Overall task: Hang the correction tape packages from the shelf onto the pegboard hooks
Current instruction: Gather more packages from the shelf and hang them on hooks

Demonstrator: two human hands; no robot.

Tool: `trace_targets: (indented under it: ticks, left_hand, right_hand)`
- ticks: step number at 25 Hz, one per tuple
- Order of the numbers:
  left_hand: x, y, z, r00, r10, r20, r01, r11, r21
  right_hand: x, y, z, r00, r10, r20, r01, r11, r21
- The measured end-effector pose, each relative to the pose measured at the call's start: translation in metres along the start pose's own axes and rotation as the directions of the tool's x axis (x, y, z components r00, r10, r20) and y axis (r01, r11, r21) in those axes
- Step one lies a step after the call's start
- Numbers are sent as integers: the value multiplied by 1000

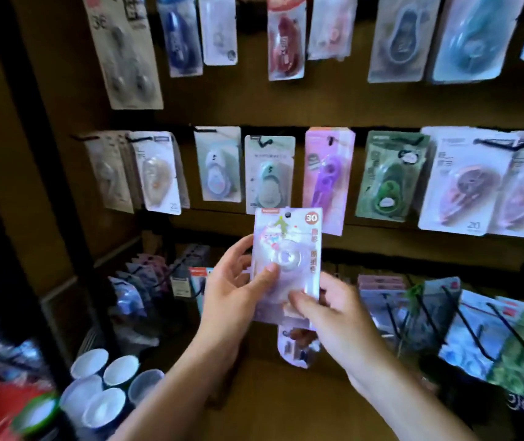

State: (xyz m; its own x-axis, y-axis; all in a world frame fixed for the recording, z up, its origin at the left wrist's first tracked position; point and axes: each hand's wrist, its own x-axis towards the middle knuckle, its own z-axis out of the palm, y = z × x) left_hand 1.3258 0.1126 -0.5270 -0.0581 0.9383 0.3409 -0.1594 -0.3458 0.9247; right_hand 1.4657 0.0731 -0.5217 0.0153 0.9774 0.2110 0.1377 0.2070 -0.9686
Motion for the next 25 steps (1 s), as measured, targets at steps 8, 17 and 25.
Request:
trace_targets:
  ticks: [8,17,25]
  left_hand:
    - [20,30,-87,974,188,-127,-140,939,313]
    - [109,91,-194,850,363,-381,-45,772,634]
    - [144,102,-216,873,334,-356,67,640,765]
  right_hand:
    - [46,-9,117,934,-352,63,353,879,-320]
    - [56,-4,134,926,34,375,39,982,-185]
    - [53,5,131,871,127,474,-19,974,-225]
